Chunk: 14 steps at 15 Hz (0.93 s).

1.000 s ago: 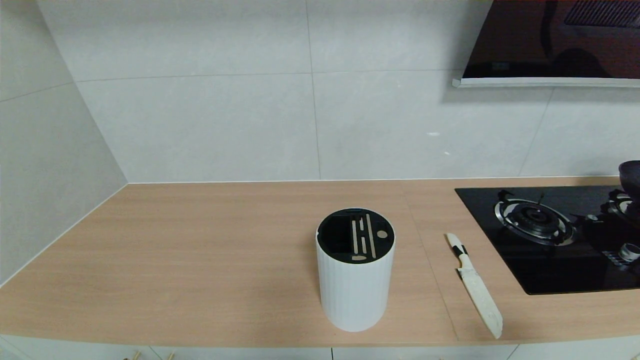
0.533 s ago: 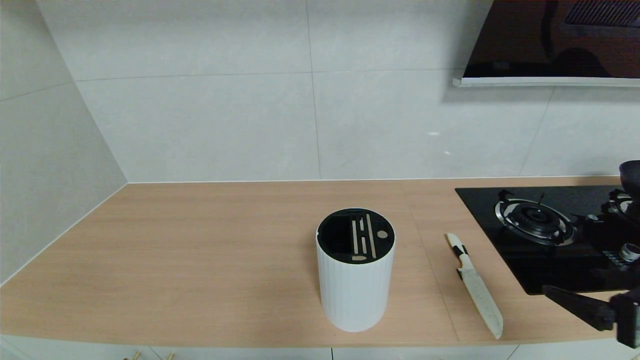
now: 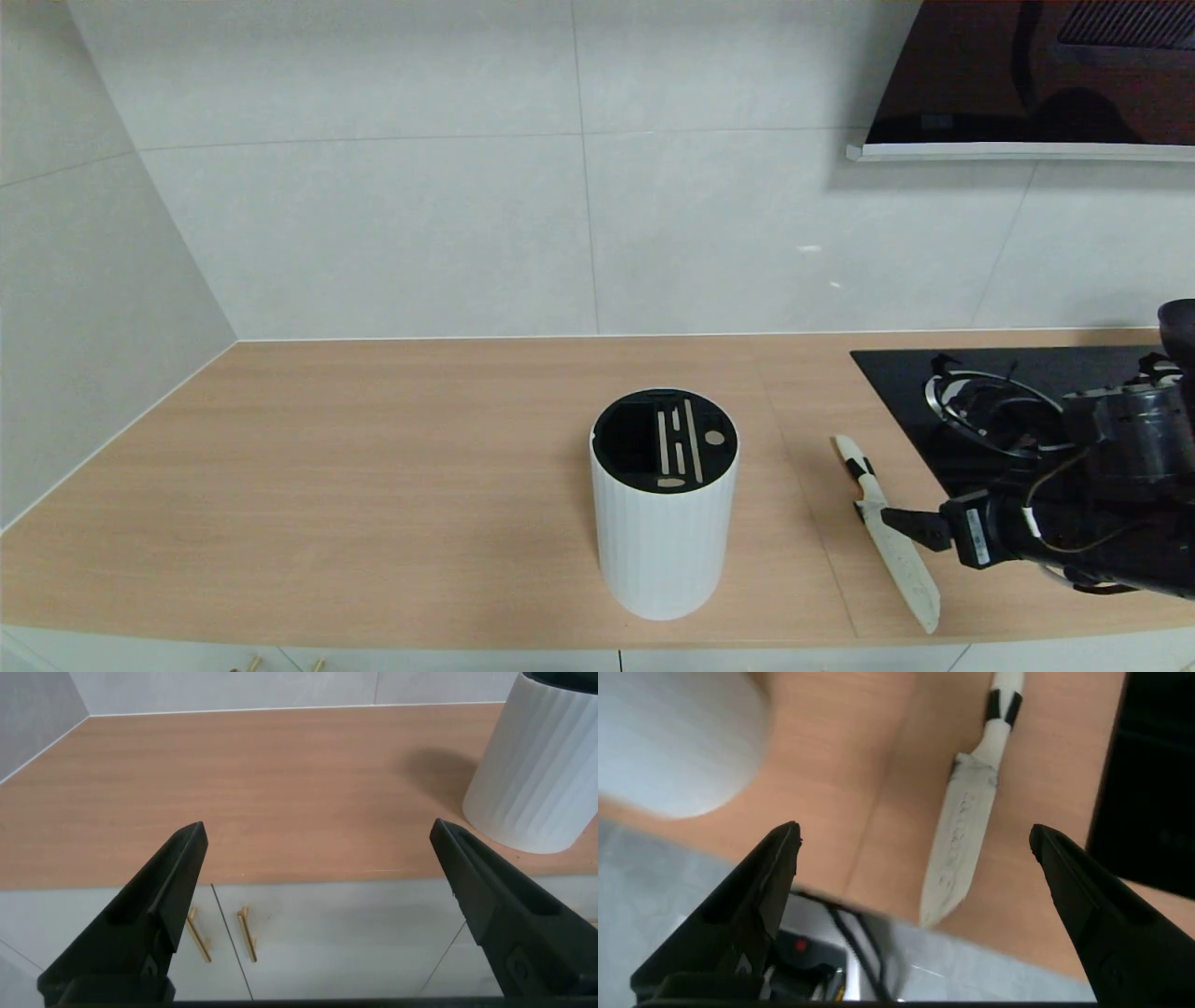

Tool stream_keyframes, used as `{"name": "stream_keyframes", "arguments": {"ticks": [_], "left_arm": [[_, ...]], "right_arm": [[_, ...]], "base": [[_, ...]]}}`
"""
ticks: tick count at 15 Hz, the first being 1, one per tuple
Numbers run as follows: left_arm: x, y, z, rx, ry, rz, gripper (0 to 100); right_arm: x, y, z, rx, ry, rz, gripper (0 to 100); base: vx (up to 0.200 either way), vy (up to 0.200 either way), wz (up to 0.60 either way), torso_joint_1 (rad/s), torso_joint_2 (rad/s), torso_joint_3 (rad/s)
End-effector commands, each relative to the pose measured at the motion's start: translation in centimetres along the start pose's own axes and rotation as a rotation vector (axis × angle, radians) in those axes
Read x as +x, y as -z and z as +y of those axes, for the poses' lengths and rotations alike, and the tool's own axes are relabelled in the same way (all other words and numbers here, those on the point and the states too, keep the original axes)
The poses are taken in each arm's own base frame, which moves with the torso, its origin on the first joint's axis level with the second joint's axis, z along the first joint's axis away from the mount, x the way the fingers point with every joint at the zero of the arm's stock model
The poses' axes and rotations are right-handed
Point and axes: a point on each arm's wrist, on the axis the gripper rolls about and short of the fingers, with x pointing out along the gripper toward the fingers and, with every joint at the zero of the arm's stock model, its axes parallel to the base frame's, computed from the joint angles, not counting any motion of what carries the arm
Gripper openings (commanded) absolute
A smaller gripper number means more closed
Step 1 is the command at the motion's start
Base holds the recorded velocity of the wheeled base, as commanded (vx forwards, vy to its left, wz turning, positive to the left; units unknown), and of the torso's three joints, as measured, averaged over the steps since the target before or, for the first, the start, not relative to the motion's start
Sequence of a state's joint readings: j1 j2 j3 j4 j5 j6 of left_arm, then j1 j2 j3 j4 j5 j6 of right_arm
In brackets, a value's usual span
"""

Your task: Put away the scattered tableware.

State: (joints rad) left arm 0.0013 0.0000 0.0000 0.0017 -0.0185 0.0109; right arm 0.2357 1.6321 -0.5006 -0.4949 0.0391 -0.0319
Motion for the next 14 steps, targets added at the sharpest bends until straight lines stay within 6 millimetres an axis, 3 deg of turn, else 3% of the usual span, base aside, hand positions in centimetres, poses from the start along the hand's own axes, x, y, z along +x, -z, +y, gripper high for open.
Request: {"name": "stream_keyframes", "arguments": {"ticks": [1, 9, 14], "left_arm": [[0.0, 0.0, 0.0, 0.000, 0.000, 0.001, 100], [0.0, 0.0, 0.0, 0.000, 0.000, 0.001, 100], [0.0, 0.0, 0.0, 0.000, 0.000, 0.001, 100]], "right_arm": [[4.7, 1.1, -0.2, 0.001, 0.046, 0.077, 100], [11.5, 3.7, -0.7, 0.058, 0.136, 0.063, 100], [13.7, 4.4, -1.0, 0.080, 0.208, 0.017, 100]], "base": [[0.000, 0.000, 0.00, 0.000, 0.00, 0.000], [0.000, 0.000, 0.00, 0.000, 0.00, 0.000], [0.000, 0.000, 0.00, 0.000, 0.00, 0.000]]}}
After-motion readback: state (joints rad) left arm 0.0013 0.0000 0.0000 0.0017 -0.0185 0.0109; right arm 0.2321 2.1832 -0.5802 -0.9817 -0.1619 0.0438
